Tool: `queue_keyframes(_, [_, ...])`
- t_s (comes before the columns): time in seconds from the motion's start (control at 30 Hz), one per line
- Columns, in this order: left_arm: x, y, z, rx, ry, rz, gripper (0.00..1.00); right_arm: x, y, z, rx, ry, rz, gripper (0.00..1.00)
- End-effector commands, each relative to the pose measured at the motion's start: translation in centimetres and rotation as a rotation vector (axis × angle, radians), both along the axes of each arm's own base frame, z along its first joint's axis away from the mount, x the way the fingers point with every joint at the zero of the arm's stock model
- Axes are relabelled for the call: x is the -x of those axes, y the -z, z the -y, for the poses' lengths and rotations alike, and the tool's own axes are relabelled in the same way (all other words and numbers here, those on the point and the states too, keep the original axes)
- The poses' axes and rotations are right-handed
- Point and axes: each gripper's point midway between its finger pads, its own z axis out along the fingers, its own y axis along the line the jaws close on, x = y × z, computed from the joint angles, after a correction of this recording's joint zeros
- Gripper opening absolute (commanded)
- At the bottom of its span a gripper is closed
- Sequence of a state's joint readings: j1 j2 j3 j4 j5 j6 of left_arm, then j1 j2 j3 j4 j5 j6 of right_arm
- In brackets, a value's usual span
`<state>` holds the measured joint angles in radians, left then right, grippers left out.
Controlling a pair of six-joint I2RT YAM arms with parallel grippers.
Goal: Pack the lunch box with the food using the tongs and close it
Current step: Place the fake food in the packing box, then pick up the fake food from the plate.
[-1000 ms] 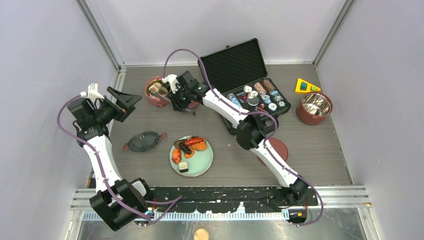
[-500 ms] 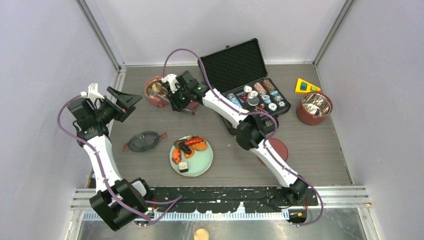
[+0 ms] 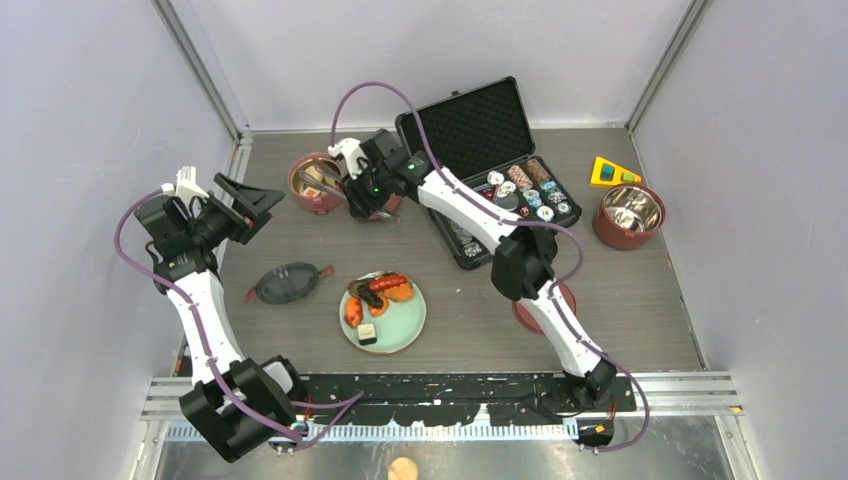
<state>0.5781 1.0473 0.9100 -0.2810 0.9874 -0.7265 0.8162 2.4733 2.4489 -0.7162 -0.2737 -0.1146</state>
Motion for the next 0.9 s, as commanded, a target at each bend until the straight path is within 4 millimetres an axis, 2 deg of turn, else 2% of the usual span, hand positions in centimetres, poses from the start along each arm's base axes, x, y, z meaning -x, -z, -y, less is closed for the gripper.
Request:
queue_keyframes(0.0, [0.3,-2.1,0.1,-0.042,0.004,0.07,0.94,2.2,-11.3,1.6,-0.137,-0.049,0.122,0.48])
queue_keyframes(0.13, [0.5,-2.1,0.1,-0.055,0.005,0.067,0.94,6.2,-13.0,4.7,-0.101,-0.119,0.074,0.48])
queue_keyframes(0.37, [1.2,-2.2,0.4,-0.088,0.002,0.076,0.95,14.3,-12.6,10.9,-0.03,-0.238,-0.027,0.48])
queue_keyframes(0.53, [1.4,-1.9,0.3,-0.121,0.005,0.069,0.95,19.8,-10.6,15.6,0.042,-0.323,-0.089,0.48])
queue_keyframes(0.63, [1.5,-1.8,0.2,-0.138,0.005,0.066,0.96,23.0,-8.7,17.6,0.116,-0.389,-0.137,0.48])
queue_keyframes(0.77, [1.5,-1.6,0.1,-0.143,-0.004,0.063,0.96,26.5,-7.1,18.8,0.18,-0.478,-0.159,0.47])
queue_keyframes(0.87, [1.4,-1.7,0.1,-0.143,-0.008,0.063,0.96,27.8,-5.9,18.9,0.225,-0.524,-0.141,0.45])
